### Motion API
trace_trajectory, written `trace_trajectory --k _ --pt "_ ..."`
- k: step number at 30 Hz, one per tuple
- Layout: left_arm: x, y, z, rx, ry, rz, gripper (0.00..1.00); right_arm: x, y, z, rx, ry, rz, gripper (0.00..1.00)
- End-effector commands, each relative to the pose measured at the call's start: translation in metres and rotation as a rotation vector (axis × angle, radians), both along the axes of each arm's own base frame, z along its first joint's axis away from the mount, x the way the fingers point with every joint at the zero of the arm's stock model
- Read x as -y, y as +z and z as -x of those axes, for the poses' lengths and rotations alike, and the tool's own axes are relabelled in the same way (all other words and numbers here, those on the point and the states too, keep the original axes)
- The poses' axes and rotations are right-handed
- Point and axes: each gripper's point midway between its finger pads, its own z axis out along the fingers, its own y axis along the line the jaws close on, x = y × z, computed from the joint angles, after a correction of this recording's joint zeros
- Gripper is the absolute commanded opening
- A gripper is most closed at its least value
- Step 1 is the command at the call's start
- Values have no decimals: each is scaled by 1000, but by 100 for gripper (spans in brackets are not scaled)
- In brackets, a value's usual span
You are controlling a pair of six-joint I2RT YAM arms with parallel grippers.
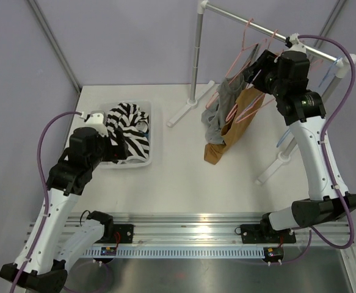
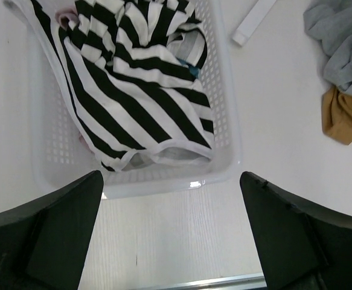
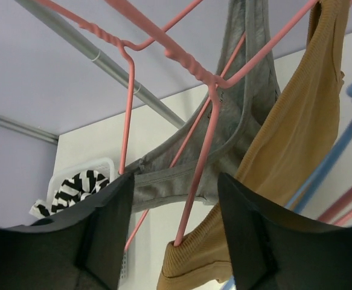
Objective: Remove the tank top from the hanger
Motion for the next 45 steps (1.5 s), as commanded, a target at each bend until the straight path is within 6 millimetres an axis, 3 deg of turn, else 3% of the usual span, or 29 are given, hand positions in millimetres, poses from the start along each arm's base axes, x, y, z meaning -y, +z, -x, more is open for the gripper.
trace_trajectory --k 1,6,8,9,13,15,25,31,41,45 --pt "1 -7 -9 40 5 -6 99 7 17 -5 51 -103 25 62" --pt "0 -7 -5 63 3 1 99 6 7 -11 40 -146 -5 45" --pt "0 -6 -5 71 4 3 99 3 3 -13 37 -145 -5 24" --pt "0 -6 -4 76 3 6 99 1 2 -12 34 -146 -11 21" --pt "2 -8 -5 70 -10 9 99 -2 6 -10 41 -141 -28 19" --pt "3 -9 -4 69 -14 10 99 -1 7 -11 40 -146 -29 23" --pt "5 -7 -2 83 -27 21 99 1 -22 -21 -22 -183 -23 23" --pt "6 -6 -2 85 -29 23 99 -1 4 -13 39 -175 -91 1" --pt "6 -1 0 103 -34 29 99 -18 79 15 173 -65 -238 0" --pt "9 4 0 108 -47 32 99 -24 96 28 205 -15 -270 0"
